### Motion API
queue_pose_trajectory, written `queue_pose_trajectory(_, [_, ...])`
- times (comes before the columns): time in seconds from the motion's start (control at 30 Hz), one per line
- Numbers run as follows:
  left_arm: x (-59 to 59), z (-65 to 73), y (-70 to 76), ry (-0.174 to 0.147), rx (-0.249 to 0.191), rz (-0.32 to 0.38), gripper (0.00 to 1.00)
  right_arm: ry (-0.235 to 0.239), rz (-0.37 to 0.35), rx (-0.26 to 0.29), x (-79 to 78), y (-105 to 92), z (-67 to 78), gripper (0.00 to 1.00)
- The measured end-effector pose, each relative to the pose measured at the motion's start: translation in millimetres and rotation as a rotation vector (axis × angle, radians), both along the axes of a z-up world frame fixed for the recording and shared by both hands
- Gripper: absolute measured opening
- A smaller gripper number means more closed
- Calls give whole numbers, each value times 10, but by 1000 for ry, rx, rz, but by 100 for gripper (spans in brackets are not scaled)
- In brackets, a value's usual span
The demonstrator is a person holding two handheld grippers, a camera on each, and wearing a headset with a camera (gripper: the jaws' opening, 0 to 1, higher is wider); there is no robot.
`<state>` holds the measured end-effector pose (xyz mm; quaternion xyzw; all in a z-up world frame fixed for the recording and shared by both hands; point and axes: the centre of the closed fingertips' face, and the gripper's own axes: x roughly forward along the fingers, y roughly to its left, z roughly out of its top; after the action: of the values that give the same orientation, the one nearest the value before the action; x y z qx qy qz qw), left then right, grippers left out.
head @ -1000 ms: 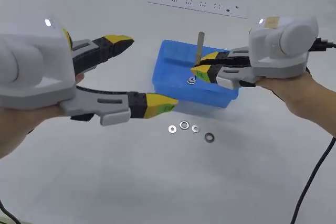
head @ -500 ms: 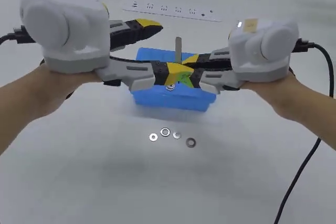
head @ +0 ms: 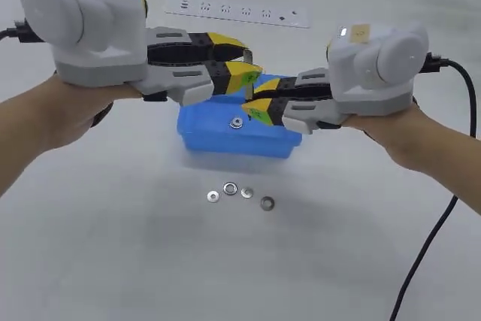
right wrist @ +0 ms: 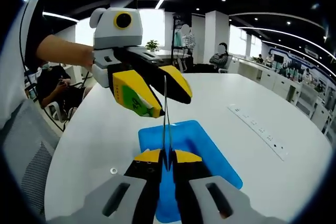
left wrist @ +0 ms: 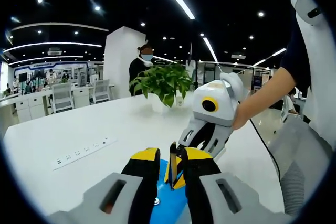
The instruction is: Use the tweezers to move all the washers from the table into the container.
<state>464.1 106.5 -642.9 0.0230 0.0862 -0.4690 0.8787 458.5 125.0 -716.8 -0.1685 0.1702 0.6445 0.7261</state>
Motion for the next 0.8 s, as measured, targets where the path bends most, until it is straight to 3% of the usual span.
queue_pose_trajectory(0.1, [-29, 2, -37, -11, 8, -26, 11, 4, 5, 2, -14, 4, 1, 8])
queue_pose_trajectory(0.27, [-65, 9, -84, -19, 19, -58, 8, -4, 24, -4, -46, 3, -4, 8])
queue_pose_trajectory(0.57, [-148, -14, -119, -88, 130, -105, 5, -49, 49, -44, -72, -7, -33, 9])
queue_pose_trajectory(0.8, [-159, 7, -102, -126, 171, -103, 4, -72, 48, -60, -78, 6, -7, 12])
